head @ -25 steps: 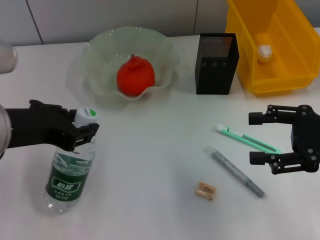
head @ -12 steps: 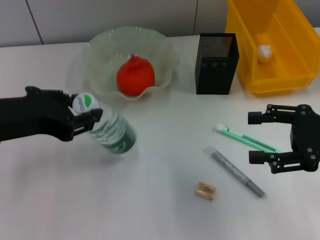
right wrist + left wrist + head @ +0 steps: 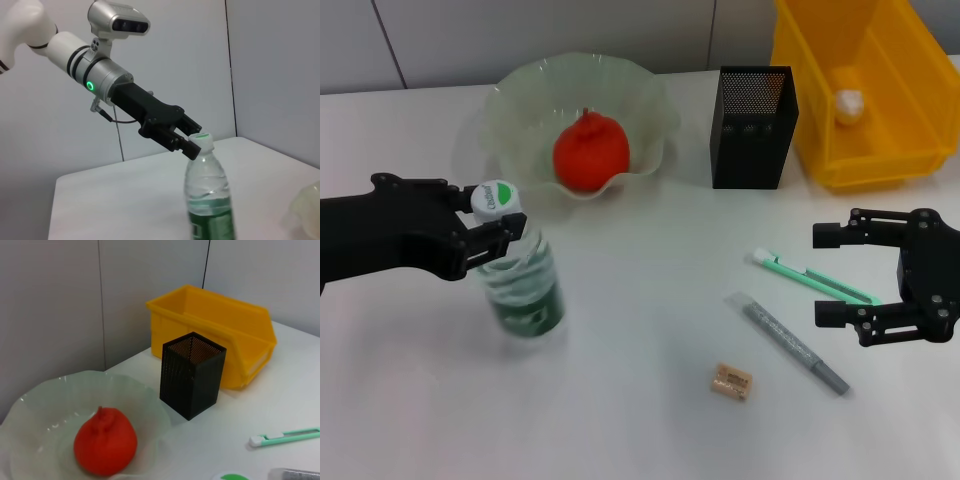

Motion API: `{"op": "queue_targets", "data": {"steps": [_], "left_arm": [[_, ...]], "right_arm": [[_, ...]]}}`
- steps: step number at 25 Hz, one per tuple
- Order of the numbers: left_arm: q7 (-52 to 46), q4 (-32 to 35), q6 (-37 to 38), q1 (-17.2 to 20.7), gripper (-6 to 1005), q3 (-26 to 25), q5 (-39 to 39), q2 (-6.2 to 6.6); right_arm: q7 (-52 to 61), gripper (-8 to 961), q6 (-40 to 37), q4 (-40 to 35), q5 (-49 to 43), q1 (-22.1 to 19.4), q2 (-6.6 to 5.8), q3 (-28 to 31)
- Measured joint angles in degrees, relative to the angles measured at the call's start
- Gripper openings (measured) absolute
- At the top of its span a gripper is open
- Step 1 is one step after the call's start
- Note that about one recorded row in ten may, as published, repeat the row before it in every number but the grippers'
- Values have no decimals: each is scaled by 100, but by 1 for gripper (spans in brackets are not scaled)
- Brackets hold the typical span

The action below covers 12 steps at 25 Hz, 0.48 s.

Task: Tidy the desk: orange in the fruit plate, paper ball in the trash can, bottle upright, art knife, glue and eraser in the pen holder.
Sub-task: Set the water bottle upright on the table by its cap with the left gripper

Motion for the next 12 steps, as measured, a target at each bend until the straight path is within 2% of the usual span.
{"op": "queue_targets", "data": {"steps": [3, 6, 12], "left_arm": [[0, 0, 0, 0, 450, 0, 0, 0], [482, -388, -174, 62, 451, -104, -473, 7], [981, -818, -393, 117, 455, -138, -824, 4]], "right_arm": [[-1, 818, 5, 13, 0, 3, 0, 0], [-9, 818, 16, 64, 0, 18, 0, 0], [-9, 818, 15, 70, 0, 24, 0, 0]]}}
